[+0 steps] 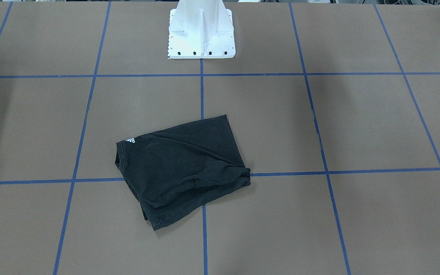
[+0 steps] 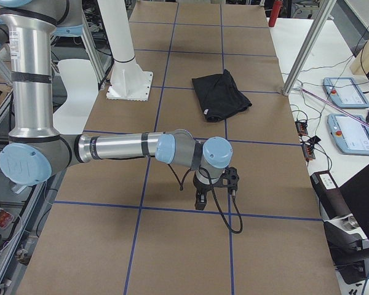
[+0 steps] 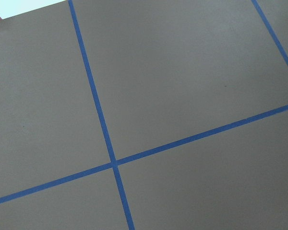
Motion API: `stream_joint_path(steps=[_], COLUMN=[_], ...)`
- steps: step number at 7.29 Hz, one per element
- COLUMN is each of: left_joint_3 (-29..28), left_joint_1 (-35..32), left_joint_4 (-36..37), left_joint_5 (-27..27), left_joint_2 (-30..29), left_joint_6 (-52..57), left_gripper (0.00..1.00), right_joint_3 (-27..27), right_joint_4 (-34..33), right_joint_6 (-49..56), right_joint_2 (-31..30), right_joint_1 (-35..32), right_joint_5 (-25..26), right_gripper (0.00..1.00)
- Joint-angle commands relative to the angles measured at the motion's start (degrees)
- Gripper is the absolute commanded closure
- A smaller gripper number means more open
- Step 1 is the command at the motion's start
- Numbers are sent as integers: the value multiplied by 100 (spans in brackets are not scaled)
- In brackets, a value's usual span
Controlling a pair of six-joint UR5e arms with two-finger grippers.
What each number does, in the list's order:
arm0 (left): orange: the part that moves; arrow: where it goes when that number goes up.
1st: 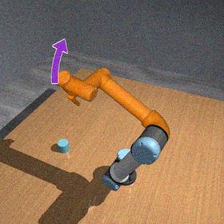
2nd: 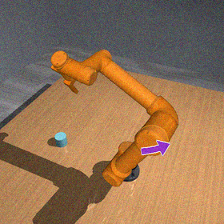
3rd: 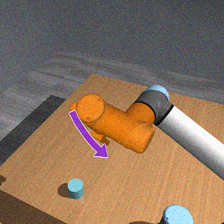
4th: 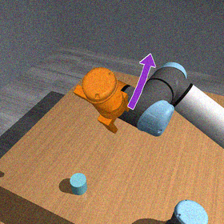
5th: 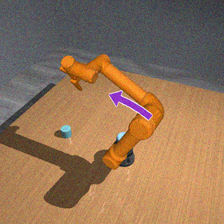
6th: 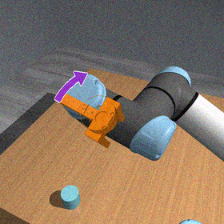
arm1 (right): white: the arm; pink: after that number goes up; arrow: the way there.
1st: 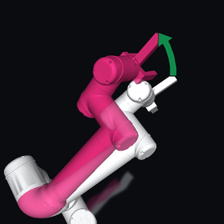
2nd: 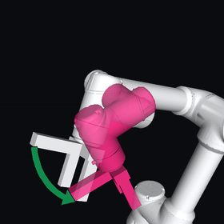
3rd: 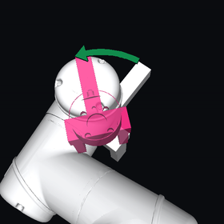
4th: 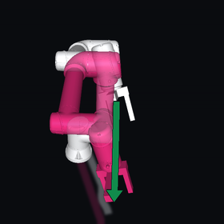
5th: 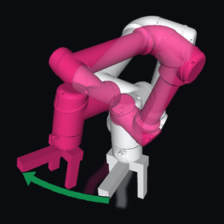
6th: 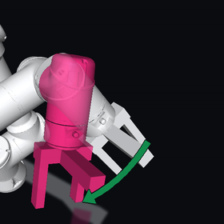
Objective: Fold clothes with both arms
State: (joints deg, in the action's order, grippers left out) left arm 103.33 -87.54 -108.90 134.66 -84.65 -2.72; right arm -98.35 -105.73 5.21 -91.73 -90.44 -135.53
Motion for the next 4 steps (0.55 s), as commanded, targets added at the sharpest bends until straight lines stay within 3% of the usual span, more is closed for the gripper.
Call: stream_joint_path(steps=[1,4], left_joint_3=[12,21], left_joint_1=[0,0], left_joint_4=[0,9], left_joint_5=[-10,-10], left_joint_2=[10,37], left_joint_6=[0,0], left_gripper=[0,0], right_joint_3=[-9,0], right_joint_4=[0,0], right_joint_6=[6,-2], right_joint_2=[6,6], right_joint_1=[0,0], right_joint_5=[0,-9], right_gripper=[0,0])
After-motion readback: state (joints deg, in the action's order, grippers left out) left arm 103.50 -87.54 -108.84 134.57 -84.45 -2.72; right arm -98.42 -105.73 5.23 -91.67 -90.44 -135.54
